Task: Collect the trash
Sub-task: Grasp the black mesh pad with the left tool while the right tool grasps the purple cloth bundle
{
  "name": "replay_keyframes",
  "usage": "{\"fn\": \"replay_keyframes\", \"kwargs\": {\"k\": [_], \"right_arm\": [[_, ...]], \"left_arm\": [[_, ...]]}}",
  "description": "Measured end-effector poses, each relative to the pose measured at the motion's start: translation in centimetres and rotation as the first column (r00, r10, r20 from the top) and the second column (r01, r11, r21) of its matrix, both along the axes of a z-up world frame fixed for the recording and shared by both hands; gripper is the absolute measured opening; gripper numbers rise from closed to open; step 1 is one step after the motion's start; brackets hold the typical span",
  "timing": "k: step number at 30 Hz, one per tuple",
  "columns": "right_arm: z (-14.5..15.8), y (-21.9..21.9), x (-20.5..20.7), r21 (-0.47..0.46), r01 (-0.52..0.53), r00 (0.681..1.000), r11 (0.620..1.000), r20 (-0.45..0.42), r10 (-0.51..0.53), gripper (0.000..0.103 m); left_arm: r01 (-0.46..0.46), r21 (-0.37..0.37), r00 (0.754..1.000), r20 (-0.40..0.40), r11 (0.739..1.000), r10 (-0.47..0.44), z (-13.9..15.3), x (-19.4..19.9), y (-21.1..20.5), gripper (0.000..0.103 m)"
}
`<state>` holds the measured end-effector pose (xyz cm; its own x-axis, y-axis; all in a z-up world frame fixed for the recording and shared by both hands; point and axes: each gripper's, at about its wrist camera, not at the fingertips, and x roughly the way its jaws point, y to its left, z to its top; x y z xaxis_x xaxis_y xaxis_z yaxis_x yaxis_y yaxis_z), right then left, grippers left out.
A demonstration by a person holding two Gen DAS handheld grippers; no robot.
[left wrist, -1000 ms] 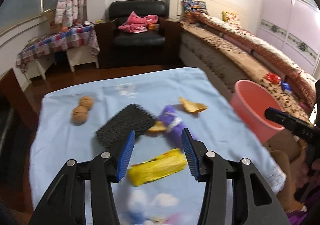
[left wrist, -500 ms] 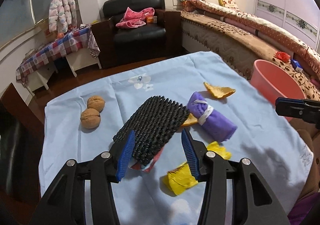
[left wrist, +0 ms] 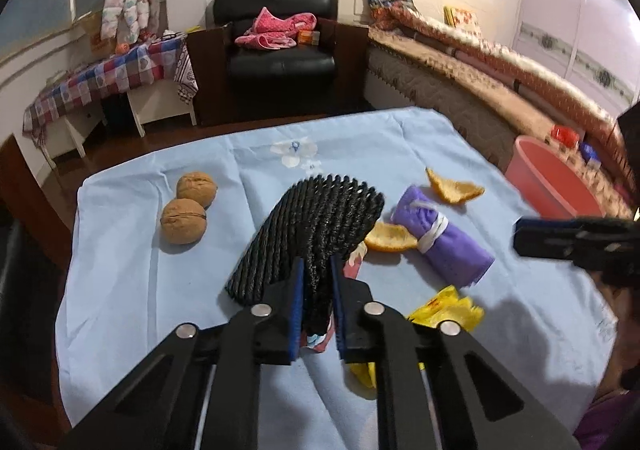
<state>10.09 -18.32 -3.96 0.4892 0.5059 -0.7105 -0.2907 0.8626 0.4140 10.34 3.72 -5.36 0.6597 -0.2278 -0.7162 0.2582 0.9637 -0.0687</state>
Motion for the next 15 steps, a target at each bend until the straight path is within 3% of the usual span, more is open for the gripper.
{"fn": "replay_keyframes", "kwargs": {"k": [2,13,14,15], "right_arm": [[-0.2,0.3,0.4,-0.006,0.003,1.0,1.0,-0.004,-0.003,0.042],[-2.7,2.1,2.5,-0.04,-0.002,0.998,0.999,-0.057,0.0,0.042],[-2.9,2.2,2.5,-0.039,-0.004,0.998,0.999,-0.058,0.001,0.042],[-3.1,2.2,2.6,-0.028,-0.007,0.998,1.0,-0.06,0.005,0.032]], "left_arm": [[-0.015,-0.034,1.0,0.017,0.999,0.015,0.7,-0.3,0.5,0.011],[-0.077,-0.142,0.994,0.068,0.987,0.087,3.7,-1.9,1.9,0.011],[-0.081,-0.148,0.994,0.067,0.986,0.092,3.7,-2.0,2.0,0.011],[-0.083,-0.152,0.993,0.066,0.985,0.094,3.8,-2.0,2.0,0.011]]}}
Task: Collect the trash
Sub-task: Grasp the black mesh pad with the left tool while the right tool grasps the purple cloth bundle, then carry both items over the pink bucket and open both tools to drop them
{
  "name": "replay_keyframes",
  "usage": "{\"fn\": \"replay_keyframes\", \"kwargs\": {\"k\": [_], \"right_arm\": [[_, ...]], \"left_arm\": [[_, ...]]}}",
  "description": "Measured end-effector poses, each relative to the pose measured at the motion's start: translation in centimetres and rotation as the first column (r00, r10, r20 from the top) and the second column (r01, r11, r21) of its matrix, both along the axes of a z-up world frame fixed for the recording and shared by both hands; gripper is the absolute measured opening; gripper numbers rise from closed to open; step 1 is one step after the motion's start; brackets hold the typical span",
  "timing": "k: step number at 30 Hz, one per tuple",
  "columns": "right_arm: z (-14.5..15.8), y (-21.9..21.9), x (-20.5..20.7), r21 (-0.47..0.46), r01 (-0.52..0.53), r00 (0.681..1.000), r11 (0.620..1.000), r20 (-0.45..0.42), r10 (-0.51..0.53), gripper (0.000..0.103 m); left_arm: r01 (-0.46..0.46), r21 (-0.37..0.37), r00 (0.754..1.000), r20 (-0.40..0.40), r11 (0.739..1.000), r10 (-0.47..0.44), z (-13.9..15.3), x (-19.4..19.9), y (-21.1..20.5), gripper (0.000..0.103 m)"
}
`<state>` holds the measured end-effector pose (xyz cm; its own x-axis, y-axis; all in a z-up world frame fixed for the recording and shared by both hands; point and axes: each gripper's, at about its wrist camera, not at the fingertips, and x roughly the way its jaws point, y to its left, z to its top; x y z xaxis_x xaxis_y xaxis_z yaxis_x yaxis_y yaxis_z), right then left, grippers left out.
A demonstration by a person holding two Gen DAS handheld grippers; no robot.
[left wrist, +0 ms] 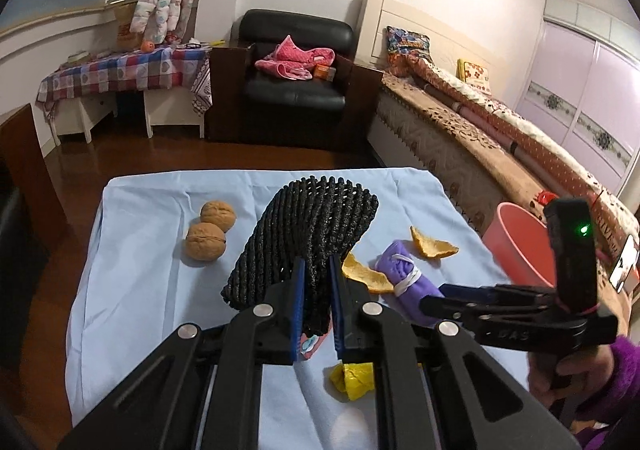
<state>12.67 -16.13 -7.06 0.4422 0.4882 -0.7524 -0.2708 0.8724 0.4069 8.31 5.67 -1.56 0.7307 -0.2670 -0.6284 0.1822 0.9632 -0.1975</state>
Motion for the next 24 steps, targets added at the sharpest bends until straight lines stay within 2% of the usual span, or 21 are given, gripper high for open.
{"fn": "replay_keyframes", "kwargs": {"k": [2,7,11,16,24], "right_arm": [[-0.3,0.1,0.0,0.001,-0.007,1.0,1.0,-0.007,0.007,0.017],[0.0,-0.5,-1.1,0.021,-0.023,0.999,1.0,0.025,0.022,0.015],[1.5,-2.1,-2.3,0.076,-0.008,0.998,0.997,0.067,0.003,0.014],[3.4,-4.0,-3.7,0.093,0.019,0.992,0.995,0.123,-0.03,0.014],[5.5,-9.3,-5.4,0.112,0.146,0.97,0.983,0.181,-0.165,0.014]], "left_arm": [[-0.003,-0.002,1.0,-0.001,1.0,0.003,0.1,-0.1,0.0,0.011],[0.002,-0.008,1.0,0.003,1.0,-0.002,0.5,-0.6,-0.8,0.011],[0.017,-0.013,1.0,0.011,1.0,-0.017,1.1,-0.7,-1.8,0.011],[0.058,-0.028,0.998,0.023,0.998,-0.057,2.1,-0.9,-4.3,0.011],[0.156,-0.064,0.987,0.035,0.986,-0.155,3.3,-0.7,-9.9,0.011]]}}
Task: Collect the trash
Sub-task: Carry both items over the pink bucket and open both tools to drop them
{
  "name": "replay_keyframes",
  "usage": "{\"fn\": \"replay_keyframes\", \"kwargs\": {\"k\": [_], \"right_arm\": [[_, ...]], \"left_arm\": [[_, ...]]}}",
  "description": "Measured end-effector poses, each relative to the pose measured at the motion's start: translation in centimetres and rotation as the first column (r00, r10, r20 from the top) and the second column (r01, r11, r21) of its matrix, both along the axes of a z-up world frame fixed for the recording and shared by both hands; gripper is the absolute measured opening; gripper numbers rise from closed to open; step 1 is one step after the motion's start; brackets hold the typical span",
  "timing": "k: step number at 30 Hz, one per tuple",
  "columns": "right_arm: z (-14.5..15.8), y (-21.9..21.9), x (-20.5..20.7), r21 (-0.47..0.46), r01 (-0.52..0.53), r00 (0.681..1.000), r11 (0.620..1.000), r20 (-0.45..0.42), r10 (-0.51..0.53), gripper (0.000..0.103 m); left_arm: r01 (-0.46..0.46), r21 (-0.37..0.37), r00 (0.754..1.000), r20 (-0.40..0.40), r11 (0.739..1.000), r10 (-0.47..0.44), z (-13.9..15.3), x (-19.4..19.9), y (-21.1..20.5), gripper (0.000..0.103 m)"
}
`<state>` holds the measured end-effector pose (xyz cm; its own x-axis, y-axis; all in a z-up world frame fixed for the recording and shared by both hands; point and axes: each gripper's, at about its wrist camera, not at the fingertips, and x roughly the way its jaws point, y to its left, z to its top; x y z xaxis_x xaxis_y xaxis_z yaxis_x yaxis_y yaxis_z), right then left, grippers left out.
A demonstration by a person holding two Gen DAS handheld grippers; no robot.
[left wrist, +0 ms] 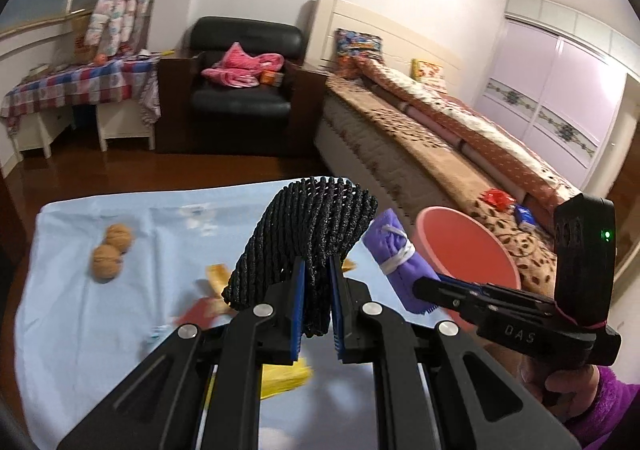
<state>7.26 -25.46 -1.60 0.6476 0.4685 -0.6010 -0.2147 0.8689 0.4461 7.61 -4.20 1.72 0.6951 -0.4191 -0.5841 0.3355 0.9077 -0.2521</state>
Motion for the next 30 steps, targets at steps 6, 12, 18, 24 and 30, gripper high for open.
{"fn": "replay_keyframes", "kwargs": {"k": [6,12,18,24,30], "right_arm": [[0.3,-4.6,-0.8,0.022,0.11,0.994,0.994,0.004,-0.11,0.015],[0.0,-8.9,-1.7,0.033,0.209,0.978,0.977,0.006,-0.21,0.015],[-0.7,-12.6,-2.3,0.035,0.3,0.954,0.953,0.001,-0.301,0.015],[-1.5,-15.3,-2.9,0.042,0.361,0.933,0.932,-0.003,-0.361,0.015],[-2.5,-17.1,-3.3,0.034,0.405,0.914,0.914,-0.022,-0.404,0.015]], "left_arm": [[0.066,-0.038,0.998,-0.021,0.997,-0.066,0.5,1.0,-4.4,0.011],[0.128,-0.047,0.991,-0.019,0.991,-0.129,1.0,1.6,-8.7,0.011],[0.191,-0.044,0.981,-0.014,0.981,-0.192,1.3,1.8,-12.5,0.011],[0.255,-0.036,0.966,-0.028,0.966,-0.256,1.2,2.1,-16.7,0.011],[0.301,-0.013,0.953,-0.044,0.954,-0.301,0.6,2.6,-20.3,0.011]]}}
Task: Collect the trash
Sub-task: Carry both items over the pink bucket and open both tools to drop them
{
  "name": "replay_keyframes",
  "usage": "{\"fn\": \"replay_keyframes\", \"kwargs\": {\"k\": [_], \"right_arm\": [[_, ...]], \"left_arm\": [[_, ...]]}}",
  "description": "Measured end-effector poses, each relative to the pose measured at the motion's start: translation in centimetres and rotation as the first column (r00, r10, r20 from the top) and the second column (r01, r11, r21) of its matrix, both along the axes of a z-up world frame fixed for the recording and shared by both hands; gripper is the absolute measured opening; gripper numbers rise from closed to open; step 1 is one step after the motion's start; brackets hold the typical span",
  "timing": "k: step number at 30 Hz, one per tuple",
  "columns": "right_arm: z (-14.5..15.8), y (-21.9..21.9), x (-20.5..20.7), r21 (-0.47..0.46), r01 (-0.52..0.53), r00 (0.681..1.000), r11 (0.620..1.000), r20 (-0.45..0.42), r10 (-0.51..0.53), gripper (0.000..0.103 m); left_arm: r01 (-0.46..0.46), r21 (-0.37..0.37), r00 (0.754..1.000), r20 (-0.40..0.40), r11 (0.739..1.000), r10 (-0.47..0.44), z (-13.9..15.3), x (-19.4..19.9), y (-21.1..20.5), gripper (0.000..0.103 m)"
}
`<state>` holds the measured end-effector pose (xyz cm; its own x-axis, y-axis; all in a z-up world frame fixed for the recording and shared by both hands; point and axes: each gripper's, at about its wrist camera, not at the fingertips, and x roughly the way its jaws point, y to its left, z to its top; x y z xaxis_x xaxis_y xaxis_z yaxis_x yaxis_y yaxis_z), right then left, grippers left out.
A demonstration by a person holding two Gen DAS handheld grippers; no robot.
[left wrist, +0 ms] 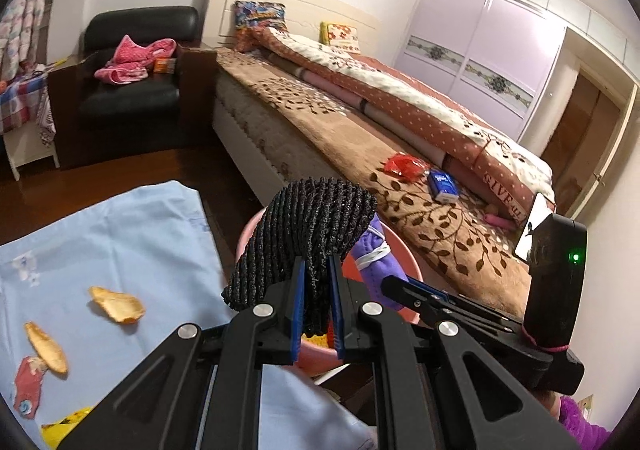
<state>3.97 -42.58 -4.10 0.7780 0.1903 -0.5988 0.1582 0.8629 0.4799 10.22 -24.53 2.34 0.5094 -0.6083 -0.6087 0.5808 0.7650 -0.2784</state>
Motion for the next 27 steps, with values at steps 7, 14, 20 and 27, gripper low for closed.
{"fn": "replay_keyframes", "kwargs": {"k": [7,14,20,27], "right_arm": [[-1.1,-1.5,0.0,0.012,0.036,0.999,0.999,-0.023,-0.035,0.015],[-2.0,-2.2,0.1,0.019,0.049,0.998,0.999,-0.04,-0.048,0.015],[-2.5,-2.6,0.6,0.028,0.051,0.997,0.998,-0.051,-0.049,0.015],[-2.9,-3.0,1.1,0.033,0.065,0.996,0.997,-0.064,-0.063,0.016]], "left_arm": [[0.022,0.028,0.998,-0.052,0.999,-0.02,-2.2,1.4,-2.6,0.011],[0.022,0.073,0.996,-0.083,0.997,-0.016,-4.3,2.8,-4.6,0.012],[0.01,0.084,0.997,-0.082,0.996,-0.003,-4.8,3.0,-5.1,0.024],[0.009,0.09,0.998,-0.066,0.996,-0.003,-4.4,2.8,-4.8,0.042]]}}
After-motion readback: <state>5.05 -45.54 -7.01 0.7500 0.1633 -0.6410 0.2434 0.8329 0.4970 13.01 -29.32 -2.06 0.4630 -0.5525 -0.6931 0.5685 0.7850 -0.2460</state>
